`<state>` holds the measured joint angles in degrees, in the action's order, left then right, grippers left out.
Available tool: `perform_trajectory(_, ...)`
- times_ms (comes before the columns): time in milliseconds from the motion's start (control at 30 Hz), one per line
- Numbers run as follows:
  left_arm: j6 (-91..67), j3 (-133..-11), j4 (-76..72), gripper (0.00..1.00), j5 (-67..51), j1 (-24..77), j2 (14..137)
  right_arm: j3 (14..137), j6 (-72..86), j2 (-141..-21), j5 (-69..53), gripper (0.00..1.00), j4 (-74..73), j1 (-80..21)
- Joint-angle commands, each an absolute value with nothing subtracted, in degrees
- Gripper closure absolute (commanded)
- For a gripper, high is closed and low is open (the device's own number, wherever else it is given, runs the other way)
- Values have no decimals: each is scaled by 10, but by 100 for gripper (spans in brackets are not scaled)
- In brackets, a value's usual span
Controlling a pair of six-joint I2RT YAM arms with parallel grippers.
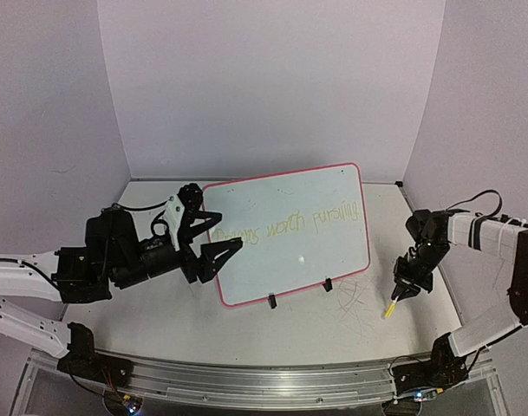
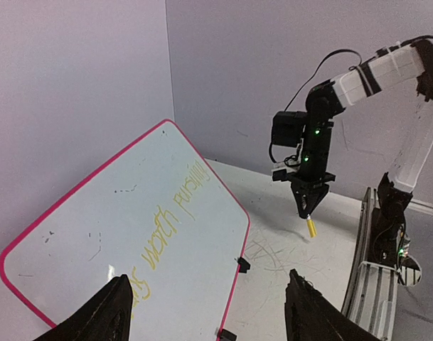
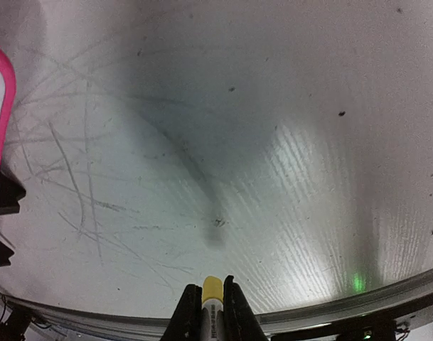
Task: Write a sentence on the whiteboard
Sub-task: Put down the whiteboard marker at the corner of the board, then reset both arms
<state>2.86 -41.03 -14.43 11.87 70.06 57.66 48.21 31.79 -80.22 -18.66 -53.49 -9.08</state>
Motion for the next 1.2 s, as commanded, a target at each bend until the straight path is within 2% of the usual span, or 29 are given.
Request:
perform_trajectory(0, 32, -393, -158, 25, 105, 699, 501, 545, 302, -863, -92, 96, -563, -73)
perform_trajectory(267, 20, -372, -158, 22, 135, 699, 395, 607, 236, -1002, -23, 95, -533, -32)
perform_trajectory(467, 8, -377, -153, 22, 146, 700, 391, 614, 209, -1038, -47, 78, -479, -23)
perform_trajectory(633, 6, -410, -151, 20, 186, 700, 415, 623, 207, -1022, -33, 63, -450, -23)
perform_trajectory(700, 5, -432, -145, 19, 216, 699, 435, 640, 199, -979, -11, 53, -443, -24)
perform_trajectory(733, 5, -444, -141, 18, 233, 700, 446, 651, 194, -951, 1, 44, -441, -24)
perform_trajectory(800, 7, -469, -134, 15, 266, 700, 466, 671, 184, -880, 14, 7, -431, -24)
perform_trajectory(833, 12, -483, -129, 14, 282, 699, 478, 683, 180, -844, 12, 3, -424, -24)
perform_trajectory(1167, 135, -712, -71, 4, 373, 699, 614, 779, 125, -531, -58, 2, -295, -25)
